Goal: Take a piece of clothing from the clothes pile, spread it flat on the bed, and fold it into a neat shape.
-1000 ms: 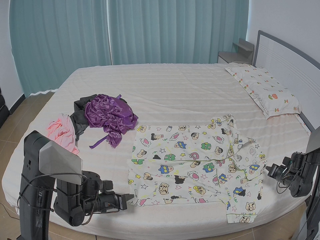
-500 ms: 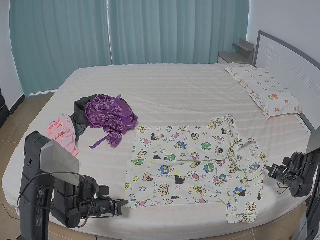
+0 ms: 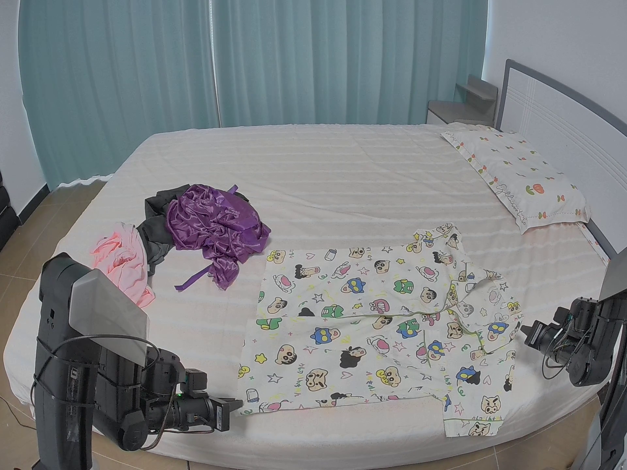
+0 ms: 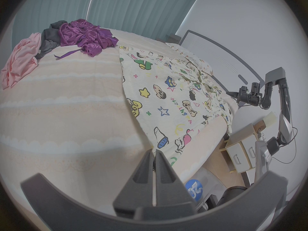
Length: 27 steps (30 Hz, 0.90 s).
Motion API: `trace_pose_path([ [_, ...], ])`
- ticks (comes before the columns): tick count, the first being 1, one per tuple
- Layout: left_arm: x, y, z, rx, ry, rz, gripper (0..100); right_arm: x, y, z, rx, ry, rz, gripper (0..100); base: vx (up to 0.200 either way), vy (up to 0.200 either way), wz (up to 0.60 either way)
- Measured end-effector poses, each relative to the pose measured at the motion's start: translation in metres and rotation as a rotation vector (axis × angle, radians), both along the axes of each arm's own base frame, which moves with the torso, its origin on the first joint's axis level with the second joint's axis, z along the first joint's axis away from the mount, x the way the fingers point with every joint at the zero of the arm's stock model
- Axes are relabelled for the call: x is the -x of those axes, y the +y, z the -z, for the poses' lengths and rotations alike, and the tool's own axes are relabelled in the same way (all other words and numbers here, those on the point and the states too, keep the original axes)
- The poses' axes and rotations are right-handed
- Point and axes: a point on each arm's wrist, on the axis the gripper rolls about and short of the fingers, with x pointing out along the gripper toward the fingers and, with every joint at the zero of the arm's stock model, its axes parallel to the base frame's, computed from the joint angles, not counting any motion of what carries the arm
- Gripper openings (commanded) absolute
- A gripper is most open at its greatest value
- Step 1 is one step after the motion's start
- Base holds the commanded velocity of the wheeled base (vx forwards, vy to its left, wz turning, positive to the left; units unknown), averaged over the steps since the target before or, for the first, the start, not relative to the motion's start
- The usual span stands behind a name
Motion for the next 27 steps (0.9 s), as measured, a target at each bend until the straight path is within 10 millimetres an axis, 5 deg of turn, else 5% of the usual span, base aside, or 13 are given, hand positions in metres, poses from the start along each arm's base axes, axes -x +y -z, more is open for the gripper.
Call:
trace_pose_path([
  [8, -0.002, 0.001, 0.002, 0.002, 0.002, -0.003, 0, 0.006, 0.002, -0.004, -0.020, 0.002, -0.033, 0, 0.000, 0.000, 0.00],
  [16, -0.007, 0.003, 0.007, 0.009, 0.001, -0.015, 0, 0.032, 0.019, -0.016, -0.048, 0.011, -0.236, 0, 0.000, 0.000, 0.00],
  [27, -0.010, 0.004, 0.011, 0.012, 0.009, -0.022, 0, 0.066, 0.024, 0.010, 0.131, 0.148, -0.416, 0, 0.000, 0.000, 0.00],
])
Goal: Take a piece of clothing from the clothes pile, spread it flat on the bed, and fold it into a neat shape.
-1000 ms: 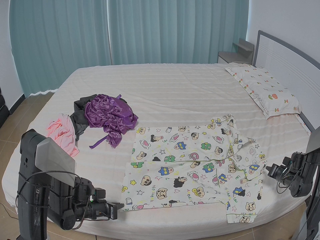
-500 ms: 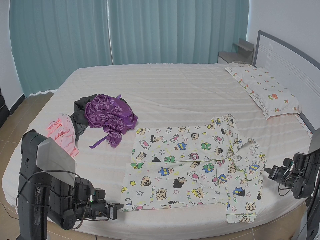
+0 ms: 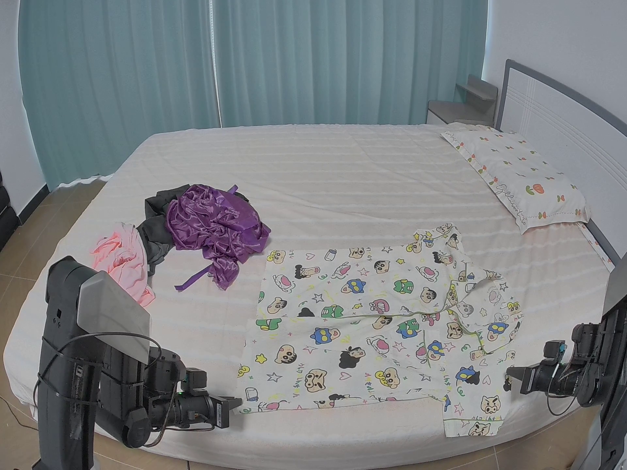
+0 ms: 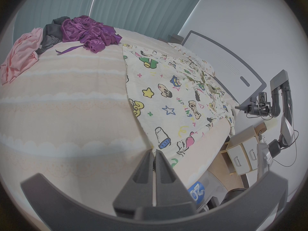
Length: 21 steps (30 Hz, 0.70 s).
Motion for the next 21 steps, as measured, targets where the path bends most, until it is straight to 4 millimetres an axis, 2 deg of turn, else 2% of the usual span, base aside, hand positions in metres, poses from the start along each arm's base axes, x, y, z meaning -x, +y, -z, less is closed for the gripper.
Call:
trace_pose_path([
  [7, -0.005, -0.001, 0.002, 0.008, -0.010, -0.008, 0, 0.016, 0.003, 0.019, -0.001, 0.161, -0.061, 0, 0.000, 0.000, 0.00],
  [17, -0.009, -0.002, 0.004, 0.014, -0.017, -0.017, 0, 0.034, 0.009, 0.024, 0.034, 0.288, -0.199, 0, 0.000, 0.000, 0.00],
  [21, -0.010, -0.002, 0.004, 0.014, -0.018, -0.018, 0, 0.035, 0.009, 0.021, 0.052, 0.287, -0.203, 0, 0.000, 0.000, 0.00],
])
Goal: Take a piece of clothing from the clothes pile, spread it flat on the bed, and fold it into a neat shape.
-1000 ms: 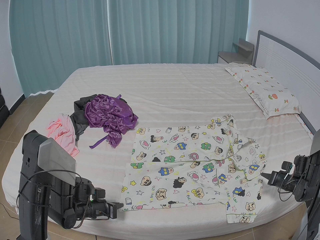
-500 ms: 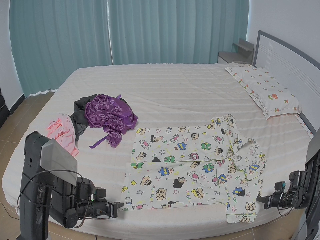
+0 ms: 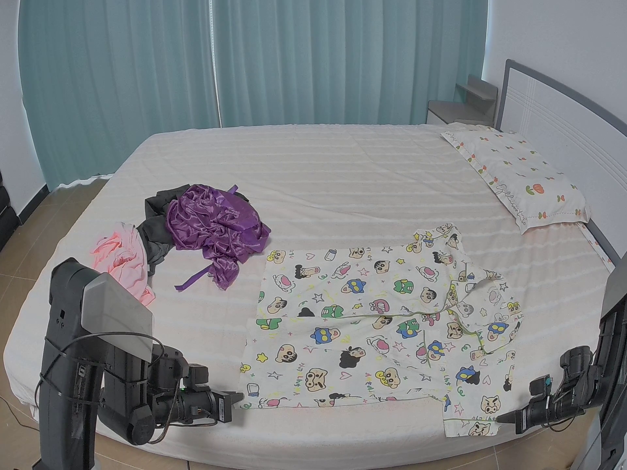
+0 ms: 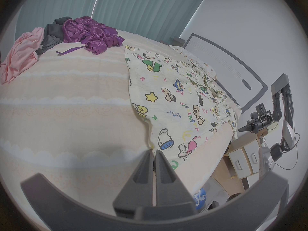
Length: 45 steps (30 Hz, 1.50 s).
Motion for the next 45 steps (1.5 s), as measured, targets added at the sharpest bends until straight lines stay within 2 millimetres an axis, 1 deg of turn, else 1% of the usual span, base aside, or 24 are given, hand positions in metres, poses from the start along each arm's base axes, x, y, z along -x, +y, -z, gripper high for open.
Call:
trace_pose_path([
  [2, 0.000, 0.000, 0.000, 0.000, 0.000, 0.000, 0, 0.000, -0.001, -0.001, 0.007, 0.001, 0.006, 0, 0.000, 0.000, 0.00],
  [3, 0.000, 0.000, 0.000, 0.000, 0.000, 0.000, 0, 0.001, -0.002, -0.001, 0.012, 0.005, 0.012, 100, 0.000, 0.000, 0.00],
  [8, 0.000, 0.000, 0.000, -0.001, 0.000, 0.000, 0, 0.004, -0.006, -0.002, 0.055, 0.031, 0.036, 100, 0.000, 0.000, 0.00],
  [18, 0.000, 0.000, 0.001, -0.002, 0.001, -0.001, 0, 0.001, -0.004, 0.003, 0.135, -0.020, -0.081, 100, 0.000, 0.000, 0.00],
  [22, 0.000, 0.000, 0.001, -0.002, 0.001, -0.001, 0, 0.001, 0.001, 0.005, 0.128, -0.010, -0.110, 100, 0.000, 0.000, 0.00],
  [31, 0.000, 0.000, 0.001, -0.002, 0.001, -0.002, 0, -0.003, 0.022, 0.008, 0.125, -0.001, -0.222, 100, 0.000, 0.000, 0.00],
  [38, 0.000, 0.000, 0.001, -0.002, 0.001, -0.003, 0, -0.005, 0.026, 0.009, 0.141, -0.006, -0.223, 100, 0.000, 0.000, 0.00],
  [39, 0.000, 0.000, 0.001, -0.002, 0.001, -0.003, 0, -0.005, 0.026, 0.010, 0.147, -0.002, -0.220, 0, 0.000, 0.000, 0.00],
  [45, 0.000, 0.000, 0.001, -0.002, 0.001, -0.003, 0, -0.006, 0.025, 0.011, 0.186, 0.019, -0.193, 0, 0.000, 0.000, 0.00],
])
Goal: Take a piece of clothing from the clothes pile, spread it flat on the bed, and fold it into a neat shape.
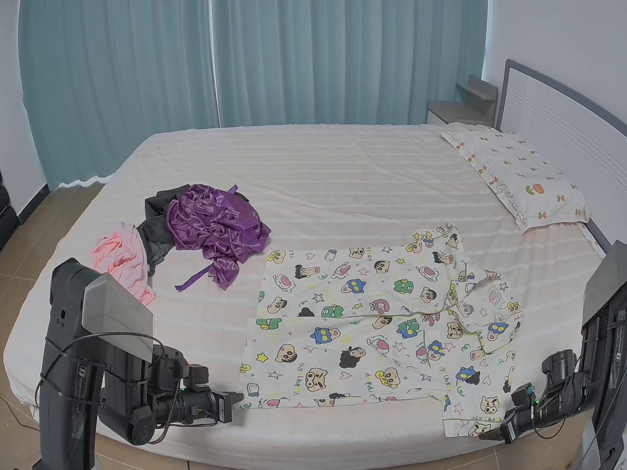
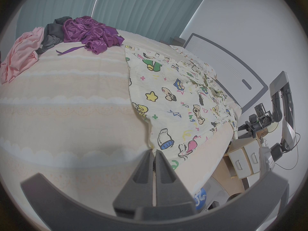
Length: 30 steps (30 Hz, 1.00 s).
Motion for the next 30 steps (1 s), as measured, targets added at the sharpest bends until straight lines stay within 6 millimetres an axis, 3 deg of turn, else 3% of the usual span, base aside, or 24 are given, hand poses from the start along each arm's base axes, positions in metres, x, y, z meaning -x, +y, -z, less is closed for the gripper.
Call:
trace_pose_path([
  [13, 0.000, 0.000, 0.000, -0.001, 0.000, 0.001, 0, 0.002, -0.004, 0.000, -0.001, 0.014, 0.024, 0, 0.000, 0.000, 0.00],
  [23, 0.003, 0.001, -0.001, -0.011, 0.003, 0.003, 0, 0.021, -0.013, -0.014, -0.062, 0.111, 0.017, 0, 0.000, 0.000, 0.00],
  [30, 0.009, 0.002, -0.005, -0.016, 0.012, 0.009, 0, 0.031, -0.031, -0.025, -0.030, 0.053, -0.010, 0, 0.000, 0.000, 0.00],
])
